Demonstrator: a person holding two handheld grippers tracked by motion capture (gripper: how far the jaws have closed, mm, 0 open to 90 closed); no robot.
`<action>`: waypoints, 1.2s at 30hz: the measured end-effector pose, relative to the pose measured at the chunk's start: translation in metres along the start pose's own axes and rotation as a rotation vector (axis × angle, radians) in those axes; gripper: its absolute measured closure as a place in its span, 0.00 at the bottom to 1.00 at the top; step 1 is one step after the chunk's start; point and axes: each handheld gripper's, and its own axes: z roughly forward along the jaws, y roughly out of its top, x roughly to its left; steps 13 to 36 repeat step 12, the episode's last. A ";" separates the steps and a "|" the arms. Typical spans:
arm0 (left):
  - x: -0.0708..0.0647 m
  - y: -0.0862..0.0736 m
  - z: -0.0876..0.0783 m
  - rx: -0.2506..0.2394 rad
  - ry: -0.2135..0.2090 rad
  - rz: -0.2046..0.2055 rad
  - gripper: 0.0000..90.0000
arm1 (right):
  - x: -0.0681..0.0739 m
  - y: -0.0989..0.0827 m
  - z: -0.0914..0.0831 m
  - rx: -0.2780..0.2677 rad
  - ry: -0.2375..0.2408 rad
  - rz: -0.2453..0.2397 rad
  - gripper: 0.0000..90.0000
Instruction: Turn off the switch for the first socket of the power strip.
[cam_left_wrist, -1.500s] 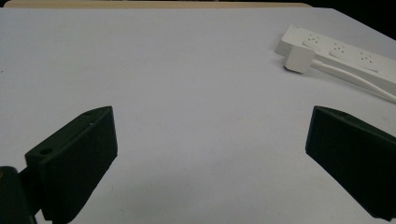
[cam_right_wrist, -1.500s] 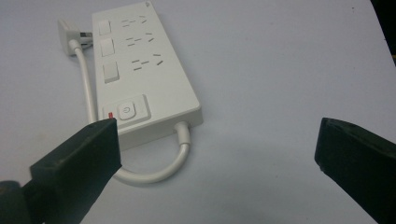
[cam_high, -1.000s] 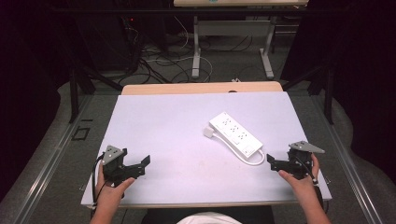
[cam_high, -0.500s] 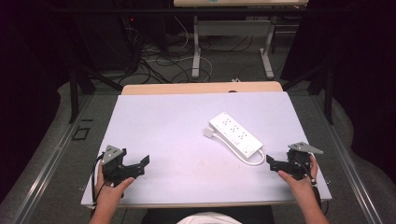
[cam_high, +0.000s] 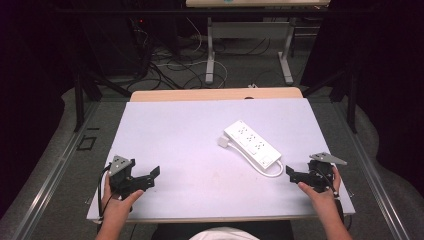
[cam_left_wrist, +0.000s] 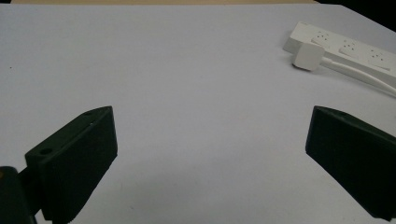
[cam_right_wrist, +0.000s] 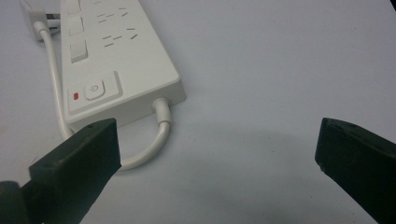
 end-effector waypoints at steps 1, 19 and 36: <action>0.000 0.000 0.000 0.000 0.001 0.004 0.03 | 0.000 0.000 -0.001 0.008 0.011 -0.002 0.00; 0.000 0.000 0.001 0.001 0.001 0.004 0.03 | -0.001 0.001 -0.001 0.013 0.000 -0.004 0.00; 0.000 0.000 0.001 0.001 0.001 0.004 0.03 | -0.001 0.001 -0.001 0.013 0.000 -0.004 0.00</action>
